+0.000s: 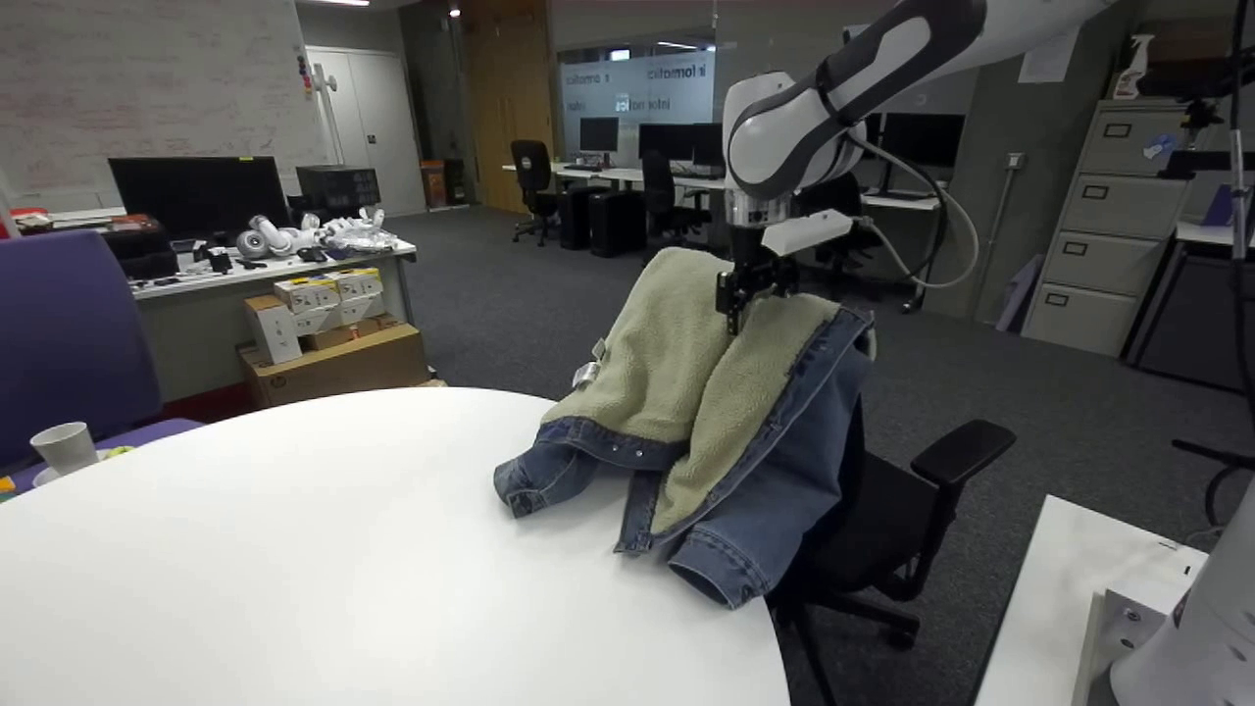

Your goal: Put the denim coat on the headrest of the chair and push the chair to the right

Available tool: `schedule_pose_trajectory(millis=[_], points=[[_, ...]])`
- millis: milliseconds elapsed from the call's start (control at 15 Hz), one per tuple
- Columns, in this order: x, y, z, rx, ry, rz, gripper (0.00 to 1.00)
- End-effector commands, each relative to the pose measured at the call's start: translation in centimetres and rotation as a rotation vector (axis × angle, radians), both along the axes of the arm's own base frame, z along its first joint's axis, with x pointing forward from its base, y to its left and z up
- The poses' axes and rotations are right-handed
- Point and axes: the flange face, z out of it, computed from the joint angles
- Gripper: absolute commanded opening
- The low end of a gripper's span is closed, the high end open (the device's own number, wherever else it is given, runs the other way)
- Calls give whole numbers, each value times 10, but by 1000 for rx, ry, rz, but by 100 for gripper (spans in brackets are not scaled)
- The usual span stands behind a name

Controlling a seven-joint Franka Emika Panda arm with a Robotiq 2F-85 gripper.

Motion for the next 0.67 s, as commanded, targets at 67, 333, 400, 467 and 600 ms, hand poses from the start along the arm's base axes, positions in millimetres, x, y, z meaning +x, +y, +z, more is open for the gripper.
schedule_pose_trajectory(millis=[67,333,400,467,600], points=[[5,-3,-34,-30,55,-71,100],[2,-25,-14,-22,51,-107,60],[2,-30,-11,-19,47,-115,53],[2,-34,-8,-18,43,-123,52],[0,-41,-4,-17,35,-133,46]])
